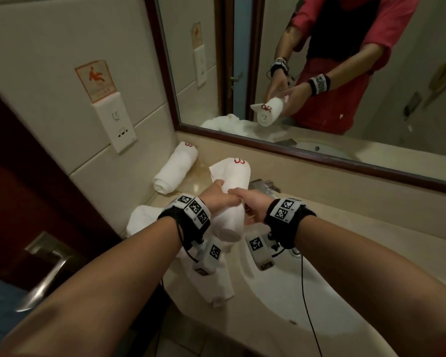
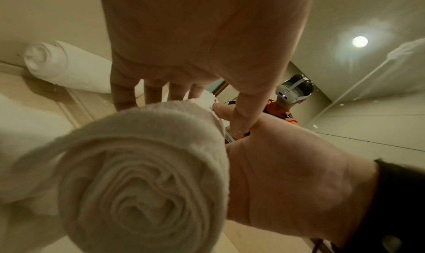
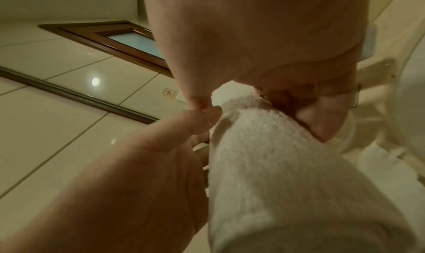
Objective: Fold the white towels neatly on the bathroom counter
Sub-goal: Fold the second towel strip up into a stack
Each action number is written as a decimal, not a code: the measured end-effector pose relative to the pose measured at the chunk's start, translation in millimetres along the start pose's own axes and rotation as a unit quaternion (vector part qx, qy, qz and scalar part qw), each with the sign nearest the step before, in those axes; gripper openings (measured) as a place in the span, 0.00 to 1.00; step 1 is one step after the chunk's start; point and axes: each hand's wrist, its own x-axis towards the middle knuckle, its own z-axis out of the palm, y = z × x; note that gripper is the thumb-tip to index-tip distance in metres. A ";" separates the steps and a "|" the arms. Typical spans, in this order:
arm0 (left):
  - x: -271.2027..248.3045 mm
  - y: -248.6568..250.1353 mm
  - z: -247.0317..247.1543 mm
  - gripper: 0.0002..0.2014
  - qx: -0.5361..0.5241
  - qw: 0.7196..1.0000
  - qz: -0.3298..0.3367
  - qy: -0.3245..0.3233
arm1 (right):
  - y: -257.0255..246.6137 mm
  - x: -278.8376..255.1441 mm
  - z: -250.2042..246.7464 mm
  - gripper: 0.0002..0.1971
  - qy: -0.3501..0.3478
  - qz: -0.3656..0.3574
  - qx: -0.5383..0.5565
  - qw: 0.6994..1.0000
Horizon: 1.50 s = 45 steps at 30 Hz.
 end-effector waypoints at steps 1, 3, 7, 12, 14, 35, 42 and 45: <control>10.1 0.9 -2.1 0.41 0.005 1.000 0.000 0.005 | -5.7 9.5 -1.4 0.28 -0.008 0.007 0.003 1.000; 27.7 0.7 -4.6 0.41 0.020 1.000 0.004 0.012 | -14.5 23.4 -1.6 0.27 -0.023 0.017 0.009 1.000; 57.8 1.1 -2.9 0.28 0.092 0.995 0.007 0.029 | -24.7 53.3 -1.6 0.25 -0.028 0.024 0.015 0.999; 91.5 -5.2 1.3 0.32 0.176 0.982 0.001 0.067 | -30.2 90.9 -0.6 0.24 -0.030 0.035 0.022 0.999; 108.8 -5.1 -3.6 0.27 0.189 0.981 0.001 0.038 | -32.9 108.4 -0.6 0.22 -0.026 0.034 0.035 0.998; 228.2 -40.8 -71.4 0.23 0.257 0.966 -0.017 -0.020 | -70.3 205.5 57.5 0.09 -0.037 0.025 0.083 0.996; 235.9 -67.4 -78.9 0.38 0.304 0.949 -0.076 0.025 | -75.4 221.1 81.0 0.07 -0.077 0.019 0.090 0.993; 234.9 -71.9 -83.7 0.43 0.315 0.945 -0.072 0.043 | -77.3 225.5 83.2 0.05 -0.079 0.032 0.087 0.993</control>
